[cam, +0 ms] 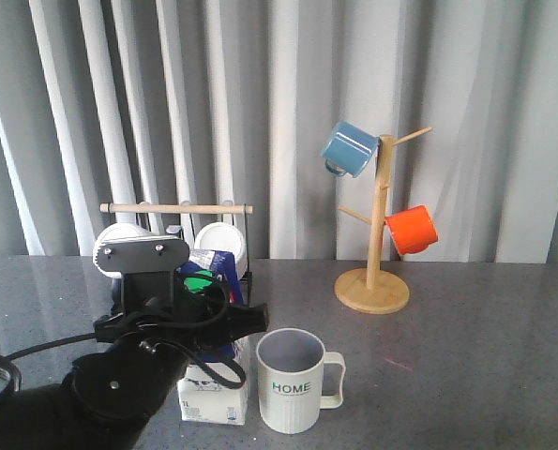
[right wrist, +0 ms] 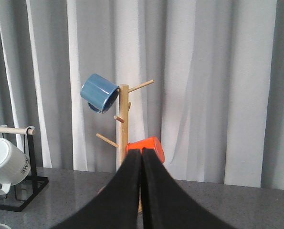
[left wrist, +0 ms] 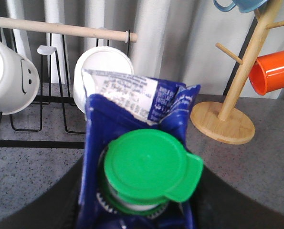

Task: Place milk next to cup
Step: 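Carry the milk carton with the left gripper beside the HOME mug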

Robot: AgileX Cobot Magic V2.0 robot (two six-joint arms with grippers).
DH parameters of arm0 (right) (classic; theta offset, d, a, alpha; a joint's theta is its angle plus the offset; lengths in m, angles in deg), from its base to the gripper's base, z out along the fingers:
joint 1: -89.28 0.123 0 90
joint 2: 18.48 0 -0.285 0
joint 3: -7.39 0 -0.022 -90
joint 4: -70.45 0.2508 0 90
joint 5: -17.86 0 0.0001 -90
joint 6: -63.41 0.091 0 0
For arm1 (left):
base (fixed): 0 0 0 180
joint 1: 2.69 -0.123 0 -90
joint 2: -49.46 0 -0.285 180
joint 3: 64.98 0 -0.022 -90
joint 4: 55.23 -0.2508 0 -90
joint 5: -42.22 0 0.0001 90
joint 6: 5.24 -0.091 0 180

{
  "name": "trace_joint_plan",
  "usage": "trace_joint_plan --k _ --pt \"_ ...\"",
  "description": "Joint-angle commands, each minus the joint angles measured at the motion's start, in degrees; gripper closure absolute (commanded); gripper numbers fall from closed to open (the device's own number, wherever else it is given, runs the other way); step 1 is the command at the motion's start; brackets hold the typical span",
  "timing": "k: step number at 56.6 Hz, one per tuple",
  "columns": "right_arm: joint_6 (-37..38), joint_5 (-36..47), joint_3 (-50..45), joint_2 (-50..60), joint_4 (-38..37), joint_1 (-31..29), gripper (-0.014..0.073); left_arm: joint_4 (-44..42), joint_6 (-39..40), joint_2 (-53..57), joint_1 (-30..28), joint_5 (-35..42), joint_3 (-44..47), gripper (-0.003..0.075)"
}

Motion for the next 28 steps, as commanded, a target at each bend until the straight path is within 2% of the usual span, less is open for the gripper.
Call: trace_joint_plan --k 1,28 --pt "-0.1 3.9 1.8 0.5 -0.4 -0.4 0.0603 -1.7 -0.1 1.1 0.6 2.2 -2.0 0.0727" --pt "-0.1 3.9 1.8 0.5 -0.4 -0.4 0.0603 -1.3 4.2 0.4 0.6 4.1 -2.0 0.0722"
